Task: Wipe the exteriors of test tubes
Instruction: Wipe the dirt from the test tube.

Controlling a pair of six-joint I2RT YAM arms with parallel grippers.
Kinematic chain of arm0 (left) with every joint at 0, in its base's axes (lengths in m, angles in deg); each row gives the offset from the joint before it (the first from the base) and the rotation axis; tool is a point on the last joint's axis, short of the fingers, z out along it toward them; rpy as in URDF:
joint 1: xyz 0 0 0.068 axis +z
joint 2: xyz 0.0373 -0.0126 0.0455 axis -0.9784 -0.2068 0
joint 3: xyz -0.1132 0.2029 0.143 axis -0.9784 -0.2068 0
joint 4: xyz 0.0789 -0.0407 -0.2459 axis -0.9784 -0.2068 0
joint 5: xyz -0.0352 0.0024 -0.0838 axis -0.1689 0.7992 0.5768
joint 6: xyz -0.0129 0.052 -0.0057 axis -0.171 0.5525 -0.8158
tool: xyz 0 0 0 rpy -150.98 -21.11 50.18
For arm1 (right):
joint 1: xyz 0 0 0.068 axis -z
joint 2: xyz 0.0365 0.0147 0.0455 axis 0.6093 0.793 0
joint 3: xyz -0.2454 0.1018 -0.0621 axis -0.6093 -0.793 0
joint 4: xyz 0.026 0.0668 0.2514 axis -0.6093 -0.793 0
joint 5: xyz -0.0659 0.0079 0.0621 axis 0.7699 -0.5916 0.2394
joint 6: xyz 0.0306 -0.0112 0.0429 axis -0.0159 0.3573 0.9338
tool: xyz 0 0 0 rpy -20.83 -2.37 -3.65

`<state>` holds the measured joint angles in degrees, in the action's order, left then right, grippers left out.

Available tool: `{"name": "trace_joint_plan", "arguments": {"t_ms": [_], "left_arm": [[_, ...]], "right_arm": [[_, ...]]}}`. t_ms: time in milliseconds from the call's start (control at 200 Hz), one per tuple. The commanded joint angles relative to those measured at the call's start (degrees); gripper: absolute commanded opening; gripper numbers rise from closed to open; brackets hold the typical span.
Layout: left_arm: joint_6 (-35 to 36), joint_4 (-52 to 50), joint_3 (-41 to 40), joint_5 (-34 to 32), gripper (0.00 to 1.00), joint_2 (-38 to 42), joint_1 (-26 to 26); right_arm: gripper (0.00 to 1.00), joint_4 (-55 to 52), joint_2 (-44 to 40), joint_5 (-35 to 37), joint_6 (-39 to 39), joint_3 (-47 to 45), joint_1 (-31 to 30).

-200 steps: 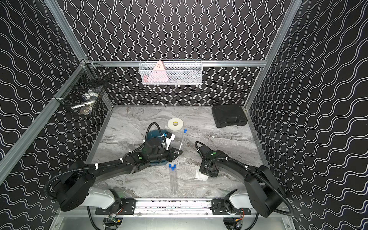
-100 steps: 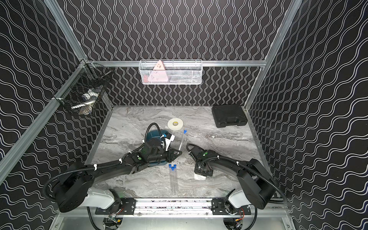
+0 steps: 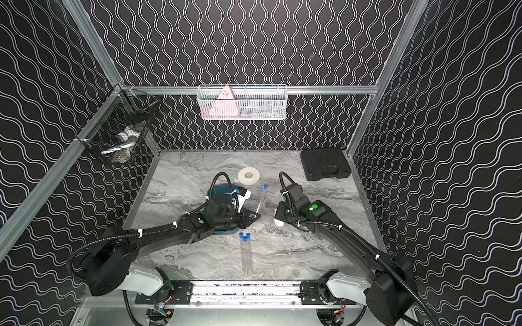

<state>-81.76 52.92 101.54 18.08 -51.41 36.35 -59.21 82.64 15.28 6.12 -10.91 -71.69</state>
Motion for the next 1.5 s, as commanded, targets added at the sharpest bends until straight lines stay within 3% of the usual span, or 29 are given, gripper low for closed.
{"name": "trace_joint_plan", "arguments": {"t_ms": [0, 225, 450, 851, 1166, 1286, 1496], "left_arm": [[-1.11, 3.00, 0.95, 1.79, 0.11, -1.02, 0.04], [-1.36, 2.87, 1.08, 1.45, 0.11, -0.61, 0.05], [-1.24, 2.41, 0.96, 1.66, 0.11, -0.37, 0.09], [-2.12, 3.89, 1.38, 1.57, 0.11, -0.77, 0.05], [-2.38, 3.65, 1.03, 1.46, 0.11, 0.15, 0.05], [-2.35, 3.41, 0.88, 1.11, 0.11, 0.61, 0.14], [-2.19, 3.38, 0.94, 0.76, 0.11, 0.55, 0.15]], "right_arm": [[0.00, 5.74, 0.93, -6.16, -3.72, 2.47, 0.14], [0.00, 20.30, 1.69, -13.42, 0.70, -0.15, 0.13], [0.00, 25.39, 3.13, -17.15, 2.13, -1.62, -0.04], [0.00, 23.64, 2.95, -11.71, 1.97, -7.19, -2.60], [0.00, 15.20, 9.23, 0.52, -7.87, 4.69, -0.68], [0.00, 15.06, 9.94, -0.19, -8.76, 5.33, -0.65], [0.00, 17.80, 6.05, -3.89, -5.92, -1.37, -3.35]]}}
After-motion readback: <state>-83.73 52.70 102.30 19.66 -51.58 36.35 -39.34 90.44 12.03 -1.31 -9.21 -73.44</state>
